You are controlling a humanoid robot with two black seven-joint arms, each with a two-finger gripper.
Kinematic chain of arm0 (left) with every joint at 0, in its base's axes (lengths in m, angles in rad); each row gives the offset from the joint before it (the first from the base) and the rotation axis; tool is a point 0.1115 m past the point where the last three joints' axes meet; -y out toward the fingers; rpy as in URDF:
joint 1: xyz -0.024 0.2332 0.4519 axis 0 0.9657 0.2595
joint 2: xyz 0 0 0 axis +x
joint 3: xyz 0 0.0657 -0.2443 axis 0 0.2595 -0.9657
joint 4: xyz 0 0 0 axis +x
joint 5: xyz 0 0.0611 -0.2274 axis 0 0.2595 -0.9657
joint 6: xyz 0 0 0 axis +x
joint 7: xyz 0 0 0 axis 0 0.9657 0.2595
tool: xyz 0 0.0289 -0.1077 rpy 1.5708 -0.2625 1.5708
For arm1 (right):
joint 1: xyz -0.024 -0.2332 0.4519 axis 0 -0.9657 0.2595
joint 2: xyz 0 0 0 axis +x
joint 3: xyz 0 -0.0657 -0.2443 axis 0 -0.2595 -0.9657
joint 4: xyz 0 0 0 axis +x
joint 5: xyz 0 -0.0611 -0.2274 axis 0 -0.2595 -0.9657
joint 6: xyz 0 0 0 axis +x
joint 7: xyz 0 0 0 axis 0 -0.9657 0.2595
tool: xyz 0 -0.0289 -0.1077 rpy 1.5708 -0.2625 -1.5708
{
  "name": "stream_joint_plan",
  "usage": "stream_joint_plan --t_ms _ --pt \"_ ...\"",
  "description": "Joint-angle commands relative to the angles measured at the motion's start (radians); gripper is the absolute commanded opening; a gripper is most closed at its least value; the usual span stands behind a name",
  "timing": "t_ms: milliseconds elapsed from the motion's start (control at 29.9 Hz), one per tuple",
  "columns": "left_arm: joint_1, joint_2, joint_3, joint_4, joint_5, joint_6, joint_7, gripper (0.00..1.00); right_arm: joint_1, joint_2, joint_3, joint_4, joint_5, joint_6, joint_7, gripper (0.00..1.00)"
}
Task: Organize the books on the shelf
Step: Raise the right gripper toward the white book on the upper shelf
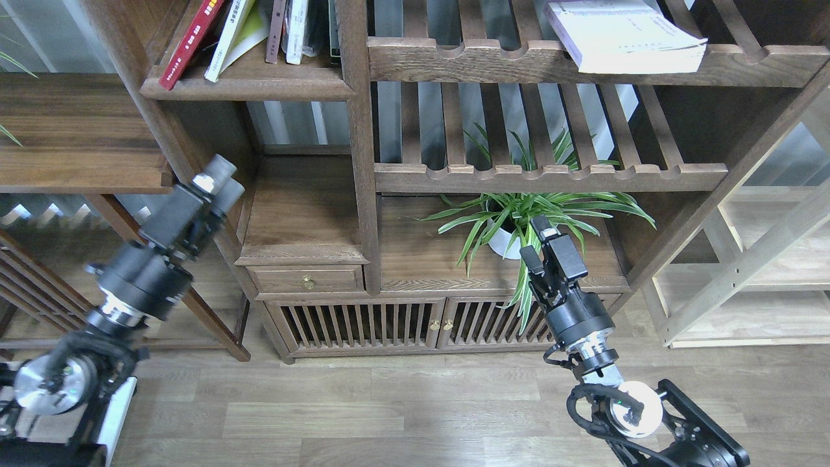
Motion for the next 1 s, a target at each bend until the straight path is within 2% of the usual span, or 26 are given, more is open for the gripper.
stream_joint_plan --t_ms 0,401,535,602,669,736,970 --pt "0.002 -0.019 0.042 0.022 -0.065 0.0 0.0 0.99 0.008 -0.015 0.013 -0.005 0.013 -0.031 0.0 0.99" --pt "0.008 -0.027 0.088 0.131 -0.094 0.0 0.0 0.99 0.08 -0.042 0.111 -0.005 0.051 -0.121 0.0 0.99" --pt "-0.008 -0.03 0.088 0.204 -0.088 0.0 0.0 0.99 0.085 -0.065 0.119 0.042 0.077 -0.138 -0.001 0.98" --pt "-0.013 -0.028 0.088 0.228 -0.088 0.0 0.0 0.99 0.079 -0.093 0.113 0.122 0.121 -0.199 -0.003 0.97" --pt "-0.016 -0.024 0.088 0.237 -0.085 0.0 0.0 0.99 0.089 -0.098 0.119 0.137 0.173 -0.285 -0.001 0.97" --pt "-0.027 -0.022 0.085 0.249 -0.083 0.0 0.0 0.99 0.112 -0.104 0.133 0.142 0.184 -0.325 -0.001 0.97" --pt "-0.062 -0.013 0.088 0.318 -0.079 0.0 0.0 0.99 0.198 -0.151 0.142 0.145 0.186 -0.333 -0.011 0.97"
